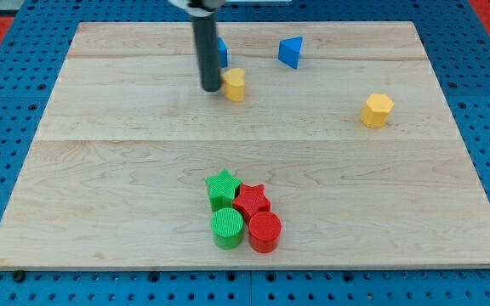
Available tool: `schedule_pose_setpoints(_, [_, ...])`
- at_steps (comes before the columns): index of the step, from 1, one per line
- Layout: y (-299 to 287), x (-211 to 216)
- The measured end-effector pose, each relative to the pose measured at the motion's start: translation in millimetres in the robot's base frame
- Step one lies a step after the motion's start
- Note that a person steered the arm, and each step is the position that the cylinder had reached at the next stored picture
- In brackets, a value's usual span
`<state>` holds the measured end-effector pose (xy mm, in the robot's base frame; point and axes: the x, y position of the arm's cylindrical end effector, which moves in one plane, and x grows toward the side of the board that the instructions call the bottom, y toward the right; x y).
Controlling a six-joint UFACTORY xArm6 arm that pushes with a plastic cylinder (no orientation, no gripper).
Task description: Move the yellow hexagon to the left side of the board
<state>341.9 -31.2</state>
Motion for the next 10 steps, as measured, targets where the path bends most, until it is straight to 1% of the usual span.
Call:
schedule_pose_setpoints(1, [12,3])
schedule_pose_setpoints(2, [20,28])
schedule_pose_setpoints(4, [93,87])
schedule_pose_setpoints(5, [147,108])
schedule_pose_setpoints(6, [199,112])
schedule_pose_setpoints(7, [242,107])
schedule_pose_setpoints(8, [257,90])
schedule_pose_setpoints(10, [255,81])
